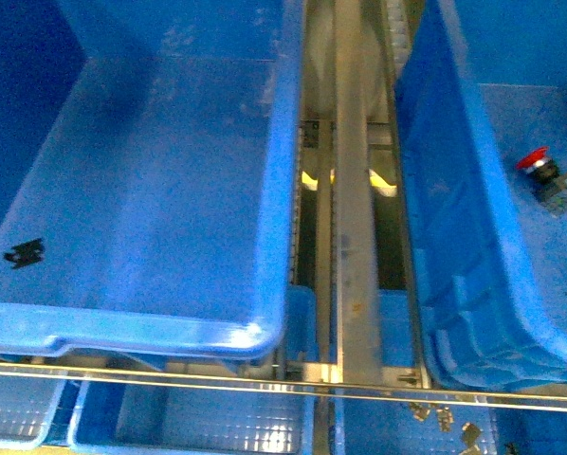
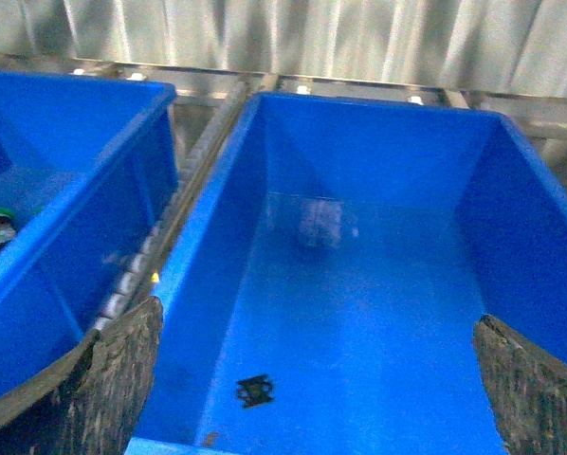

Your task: Pick red and yellow buttons and place in box

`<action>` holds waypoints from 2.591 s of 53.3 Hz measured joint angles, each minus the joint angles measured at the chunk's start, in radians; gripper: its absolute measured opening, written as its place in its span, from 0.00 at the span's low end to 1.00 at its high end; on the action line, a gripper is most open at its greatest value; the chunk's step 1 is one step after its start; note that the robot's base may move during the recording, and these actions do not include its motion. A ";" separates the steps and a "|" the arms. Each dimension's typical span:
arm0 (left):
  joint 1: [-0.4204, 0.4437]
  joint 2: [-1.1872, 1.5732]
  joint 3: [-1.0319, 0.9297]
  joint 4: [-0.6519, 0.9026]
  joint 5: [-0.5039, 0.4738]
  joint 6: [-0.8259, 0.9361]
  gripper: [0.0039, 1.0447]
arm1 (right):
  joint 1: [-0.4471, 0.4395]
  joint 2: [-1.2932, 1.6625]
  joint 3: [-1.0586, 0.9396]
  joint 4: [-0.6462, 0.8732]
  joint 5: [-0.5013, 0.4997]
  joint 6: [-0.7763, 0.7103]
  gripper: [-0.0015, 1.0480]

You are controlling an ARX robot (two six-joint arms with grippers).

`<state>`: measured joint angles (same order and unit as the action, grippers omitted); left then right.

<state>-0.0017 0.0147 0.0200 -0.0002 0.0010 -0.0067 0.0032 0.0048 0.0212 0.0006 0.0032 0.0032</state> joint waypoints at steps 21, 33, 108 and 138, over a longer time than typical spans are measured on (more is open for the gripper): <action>0.000 0.000 0.000 -0.001 0.002 0.000 0.93 | 0.000 -0.001 0.000 -0.002 -0.002 0.000 0.94; 0.000 0.000 0.000 -0.001 0.000 0.000 0.93 | 0.000 -0.001 0.000 -0.002 -0.002 0.000 0.94; 0.029 0.564 0.344 -0.256 -0.063 -0.198 0.93 | -0.003 -0.001 -0.001 -0.002 -0.004 0.000 0.94; 0.013 1.609 0.775 0.018 0.308 0.093 0.93 | -0.003 -0.001 -0.001 -0.002 -0.003 0.000 0.94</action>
<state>0.0113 1.6241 0.7948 0.0177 0.3088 0.0868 0.0002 0.0036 0.0204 -0.0017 -0.0002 0.0029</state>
